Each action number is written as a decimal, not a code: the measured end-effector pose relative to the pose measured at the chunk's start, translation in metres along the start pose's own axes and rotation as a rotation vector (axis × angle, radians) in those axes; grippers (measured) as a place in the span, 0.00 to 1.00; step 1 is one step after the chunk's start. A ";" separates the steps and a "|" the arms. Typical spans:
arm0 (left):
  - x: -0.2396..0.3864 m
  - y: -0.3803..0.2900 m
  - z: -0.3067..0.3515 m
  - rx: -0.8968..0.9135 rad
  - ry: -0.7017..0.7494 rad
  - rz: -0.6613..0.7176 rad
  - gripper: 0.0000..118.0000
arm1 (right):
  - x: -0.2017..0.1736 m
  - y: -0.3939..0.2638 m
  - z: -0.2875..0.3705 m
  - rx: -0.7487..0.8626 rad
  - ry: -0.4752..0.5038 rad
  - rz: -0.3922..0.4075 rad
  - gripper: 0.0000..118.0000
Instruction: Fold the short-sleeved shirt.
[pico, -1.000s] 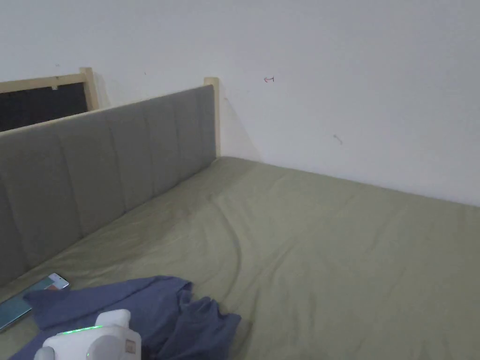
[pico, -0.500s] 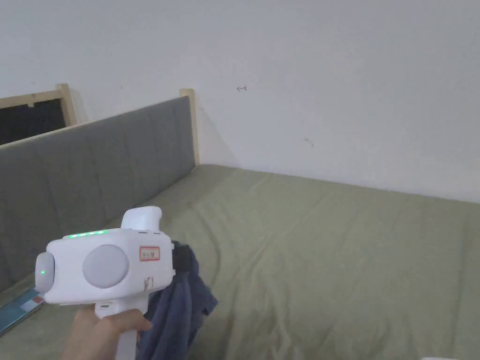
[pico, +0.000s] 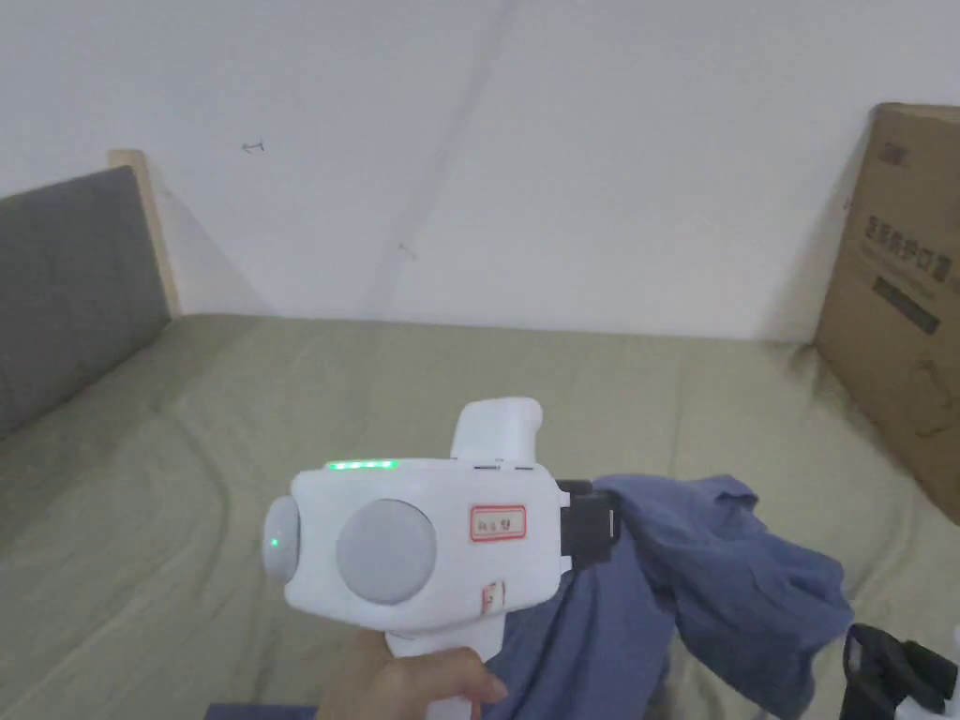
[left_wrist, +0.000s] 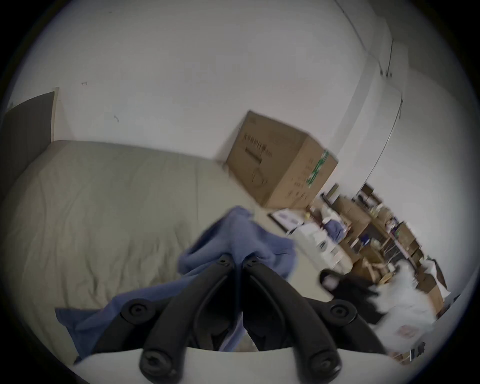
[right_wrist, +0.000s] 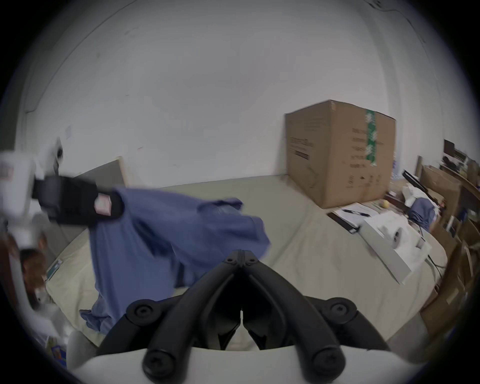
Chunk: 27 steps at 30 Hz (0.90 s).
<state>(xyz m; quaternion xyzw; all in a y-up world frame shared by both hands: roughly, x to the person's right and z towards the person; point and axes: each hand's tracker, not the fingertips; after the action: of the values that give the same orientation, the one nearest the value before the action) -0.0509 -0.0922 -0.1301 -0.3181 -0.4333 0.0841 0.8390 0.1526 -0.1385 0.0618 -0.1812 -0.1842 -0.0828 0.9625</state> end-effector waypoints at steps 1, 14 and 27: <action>0.001 -0.013 -0.020 -0.049 0.029 -0.002 0.02 | 0.008 -0.003 -0.001 -0.010 -0.020 -0.014 0.00; -0.032 -0.166 -0.145 -0.471 0.072 0.195 0.06 | 0.031 -0.035 -0.009 -0.116 -0.064 -0.046 0.00; -0.048 -0.135 -0.063 -0.313 0.065 0.206 0.91 | -0.005 -0.031 -0.009 -0.126 0.022 0.001 0.00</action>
<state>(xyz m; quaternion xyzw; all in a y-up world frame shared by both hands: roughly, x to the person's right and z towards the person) -0.0489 -0.2471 -0.1070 -0.4898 -0.3791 0.0909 0.7798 0.1444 -0.1700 0.0619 -0.2404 -0.1679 -0.0956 0.9512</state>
